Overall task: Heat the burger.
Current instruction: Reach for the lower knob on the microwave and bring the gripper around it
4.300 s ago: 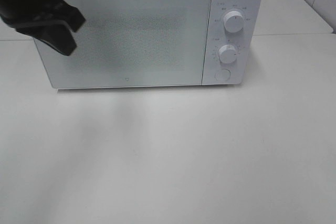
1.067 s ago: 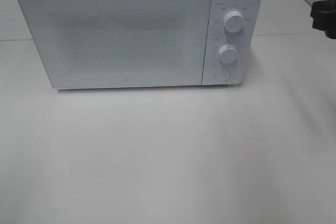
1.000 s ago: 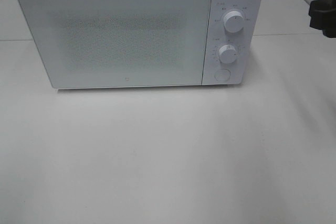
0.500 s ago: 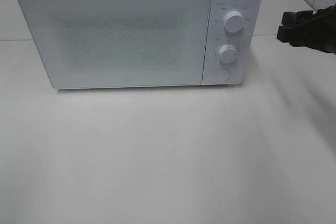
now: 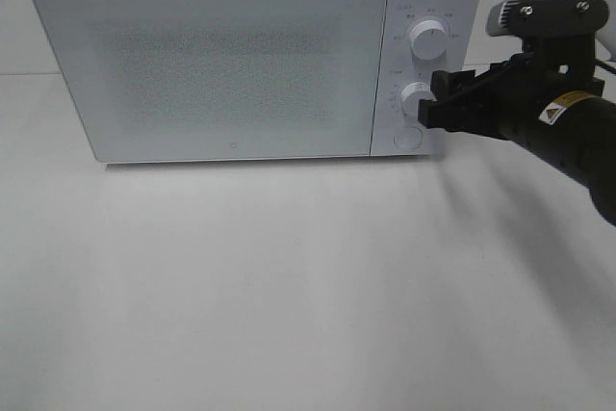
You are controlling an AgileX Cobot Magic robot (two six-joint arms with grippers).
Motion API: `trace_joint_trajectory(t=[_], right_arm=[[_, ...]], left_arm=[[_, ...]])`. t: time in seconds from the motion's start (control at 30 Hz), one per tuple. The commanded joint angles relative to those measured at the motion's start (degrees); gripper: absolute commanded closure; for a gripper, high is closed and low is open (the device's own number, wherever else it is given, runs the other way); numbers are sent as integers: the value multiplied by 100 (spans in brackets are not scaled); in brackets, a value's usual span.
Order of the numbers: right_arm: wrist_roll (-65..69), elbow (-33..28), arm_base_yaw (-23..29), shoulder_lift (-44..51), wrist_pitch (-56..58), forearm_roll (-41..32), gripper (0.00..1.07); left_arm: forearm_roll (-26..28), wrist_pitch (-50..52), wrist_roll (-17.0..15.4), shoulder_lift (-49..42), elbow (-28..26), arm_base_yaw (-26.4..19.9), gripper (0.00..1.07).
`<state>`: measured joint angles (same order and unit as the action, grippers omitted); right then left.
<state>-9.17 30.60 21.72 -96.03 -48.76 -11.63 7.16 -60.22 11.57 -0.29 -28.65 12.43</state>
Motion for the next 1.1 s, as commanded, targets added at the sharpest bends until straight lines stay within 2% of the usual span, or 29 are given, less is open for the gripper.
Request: trace_joint_trajectory(t=[0.03, 0.3, 0.6, 0.8, 0.9, 1.1], right_arm=[[-195, 17, 378, -281, -476, -286, 45], [-155, 17, 458, -819, -1100, -304, 45], [-160, 269, 613, -1197, -1197, -350, 45], [-235, 579, 808, -1215, -1106, -722, 45], [-332, 705, 808, -1261, -1100, -1318, 45], [-395, 710, 808, -1261, -1100, -1432, 45]], left_arm=[[11, 80, -46, -126, 11, -11, 106], [11, 80, -46, -126, 11, -11, 106], [11, 80, -46, -126, 11, -11, 106], [11, 80, -46, -115, 11, -11, 106], [11, 80, -46, -115, 11, -11, 106], [11, 80, -46, -115, 11, -11, 106]])
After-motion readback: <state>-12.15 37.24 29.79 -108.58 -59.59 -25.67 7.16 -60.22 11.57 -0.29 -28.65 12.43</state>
